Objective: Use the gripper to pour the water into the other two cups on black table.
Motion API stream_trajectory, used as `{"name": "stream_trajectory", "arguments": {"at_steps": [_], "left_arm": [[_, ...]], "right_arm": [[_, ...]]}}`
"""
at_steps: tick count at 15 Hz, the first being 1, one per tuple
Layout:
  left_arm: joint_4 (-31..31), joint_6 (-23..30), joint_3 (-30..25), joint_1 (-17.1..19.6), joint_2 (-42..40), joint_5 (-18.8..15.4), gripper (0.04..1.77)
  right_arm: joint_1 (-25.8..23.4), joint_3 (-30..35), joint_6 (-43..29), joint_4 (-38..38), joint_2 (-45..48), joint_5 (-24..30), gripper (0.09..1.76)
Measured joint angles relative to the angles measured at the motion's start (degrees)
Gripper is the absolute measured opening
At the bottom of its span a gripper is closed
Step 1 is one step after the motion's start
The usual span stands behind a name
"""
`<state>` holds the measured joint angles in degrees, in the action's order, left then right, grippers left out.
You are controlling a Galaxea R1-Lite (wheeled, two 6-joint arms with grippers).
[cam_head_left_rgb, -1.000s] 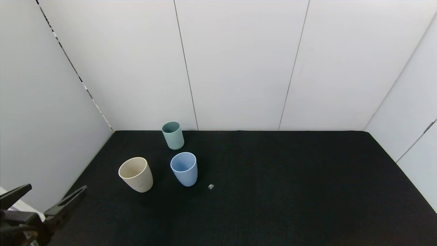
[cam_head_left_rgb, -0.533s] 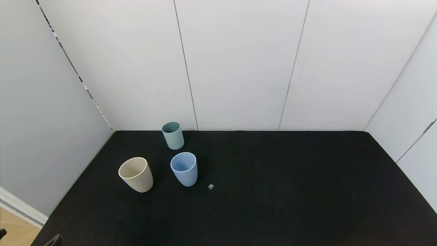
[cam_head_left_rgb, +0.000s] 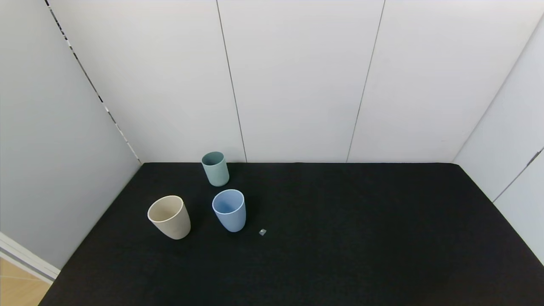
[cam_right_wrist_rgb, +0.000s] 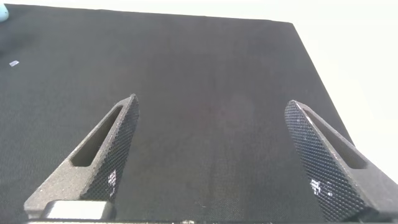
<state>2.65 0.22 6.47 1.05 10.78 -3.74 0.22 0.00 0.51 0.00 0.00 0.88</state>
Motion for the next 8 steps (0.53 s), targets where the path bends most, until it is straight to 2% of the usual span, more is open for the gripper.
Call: {"name": "stream_trajectory", "arguments": {"at_steps": [3, 6, 8], "left_arm": [[-5.6, -1.5, -1.1, -1.0, -6.6, -0.9, 1.72], [-5.4, -3.6, -2.4, -1.1, -9.8, 0.8, 1.72], [-5.3, -7.2, -3.1, -1.1, -10.5, 1.8, 1.72]], "right_arm": [[0.0, 0.0, 0.0, 0.0, 0.0, 0.0, 1.71], [0.0, 0.0, 0.0, 0.0, 0.0, 0.0, 1.71], [0.0, 0.0, 0.0, 0.0, 0.0, 0.0, 1.71]]}}
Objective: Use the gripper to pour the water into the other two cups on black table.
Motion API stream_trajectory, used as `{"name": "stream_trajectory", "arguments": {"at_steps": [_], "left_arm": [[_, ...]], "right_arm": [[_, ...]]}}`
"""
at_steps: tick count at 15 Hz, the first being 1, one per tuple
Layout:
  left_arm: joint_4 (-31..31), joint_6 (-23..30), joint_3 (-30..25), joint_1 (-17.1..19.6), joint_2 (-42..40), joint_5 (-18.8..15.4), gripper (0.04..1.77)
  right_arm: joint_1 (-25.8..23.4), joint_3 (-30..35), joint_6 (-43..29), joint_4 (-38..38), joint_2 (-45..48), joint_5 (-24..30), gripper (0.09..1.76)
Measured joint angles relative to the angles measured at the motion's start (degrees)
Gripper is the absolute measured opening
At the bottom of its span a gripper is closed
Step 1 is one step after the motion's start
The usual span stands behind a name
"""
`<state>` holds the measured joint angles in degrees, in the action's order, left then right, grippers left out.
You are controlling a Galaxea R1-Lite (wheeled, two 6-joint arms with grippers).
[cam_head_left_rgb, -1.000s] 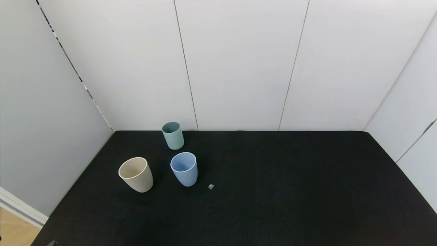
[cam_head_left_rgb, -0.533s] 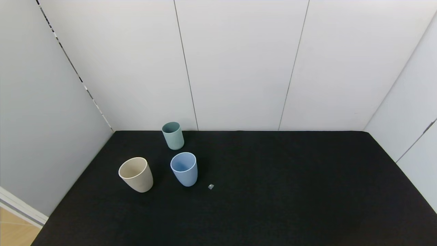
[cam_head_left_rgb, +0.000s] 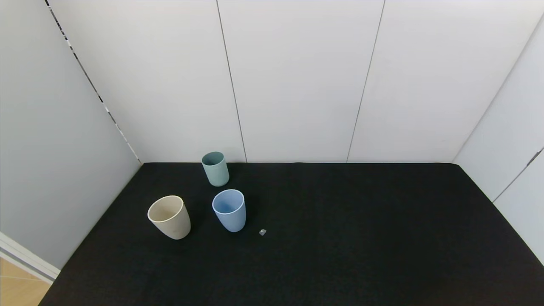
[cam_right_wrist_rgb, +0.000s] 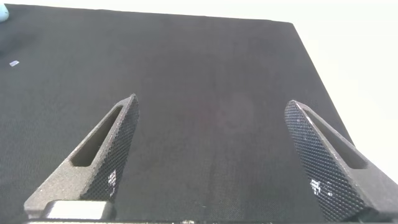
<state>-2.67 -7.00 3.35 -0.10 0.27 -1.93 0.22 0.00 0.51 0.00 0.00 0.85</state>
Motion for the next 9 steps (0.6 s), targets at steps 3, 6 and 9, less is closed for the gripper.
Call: {"name": "stream_trajectory", "arguments": {"at_steps": [3, 6, 9], "left_arm": [[2.4, -1.7, -2.9, 0.0, -0.3, -0.2, 1.72], [2.3, 2.2, -3.3, 0.0, -0.3, 0.1, 1.72], [2.3, 2.3, -3.4, -0.1, -0.3, 0.2, 1.72]], "right_arm": [[0.0, 0.0, 0.0, 0.0, 0.0, 0.0, 1.71], [0.0, 0.0, 0.0, 0.0, 0.0, 0.0, 1.71], [0.0, 0.0, 0.0, 0.0, 0.0, 0.0, 1.71]]}}
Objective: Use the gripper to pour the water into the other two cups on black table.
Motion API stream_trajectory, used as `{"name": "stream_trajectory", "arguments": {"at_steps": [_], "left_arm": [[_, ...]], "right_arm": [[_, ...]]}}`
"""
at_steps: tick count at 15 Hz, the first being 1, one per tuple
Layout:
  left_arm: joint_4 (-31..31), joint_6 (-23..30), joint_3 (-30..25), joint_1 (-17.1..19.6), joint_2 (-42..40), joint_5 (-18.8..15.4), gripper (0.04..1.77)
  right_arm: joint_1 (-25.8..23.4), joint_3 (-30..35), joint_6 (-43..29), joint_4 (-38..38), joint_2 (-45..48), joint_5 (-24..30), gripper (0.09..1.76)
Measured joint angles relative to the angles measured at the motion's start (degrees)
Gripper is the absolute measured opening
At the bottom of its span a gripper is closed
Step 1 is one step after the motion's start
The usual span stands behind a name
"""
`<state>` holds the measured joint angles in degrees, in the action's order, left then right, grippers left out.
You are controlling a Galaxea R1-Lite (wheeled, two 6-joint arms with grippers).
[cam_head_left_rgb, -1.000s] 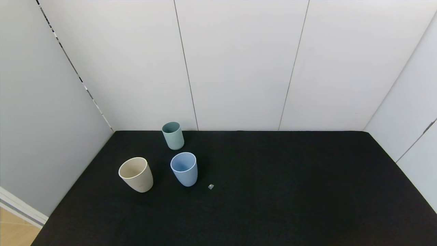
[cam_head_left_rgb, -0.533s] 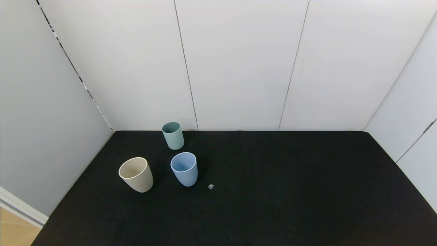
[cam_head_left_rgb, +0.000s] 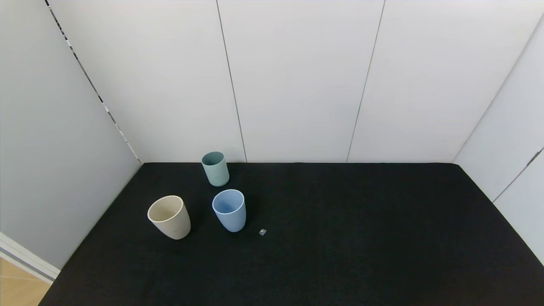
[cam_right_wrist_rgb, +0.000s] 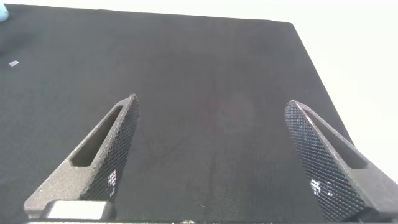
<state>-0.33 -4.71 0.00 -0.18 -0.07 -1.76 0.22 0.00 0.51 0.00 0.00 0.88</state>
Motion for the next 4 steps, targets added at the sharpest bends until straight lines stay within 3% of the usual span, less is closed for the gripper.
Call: {"name": "stream_trajectory", "arguments": {"at_steps": [4], "left_arm": [[0.0, 0.0, 0.0, 0.0, 0.0, 0.0, 1.72]], "right_arm": [[0.0, 0.0, 0.0, 0.0, 0.0, 0.0, 1.71]]}}
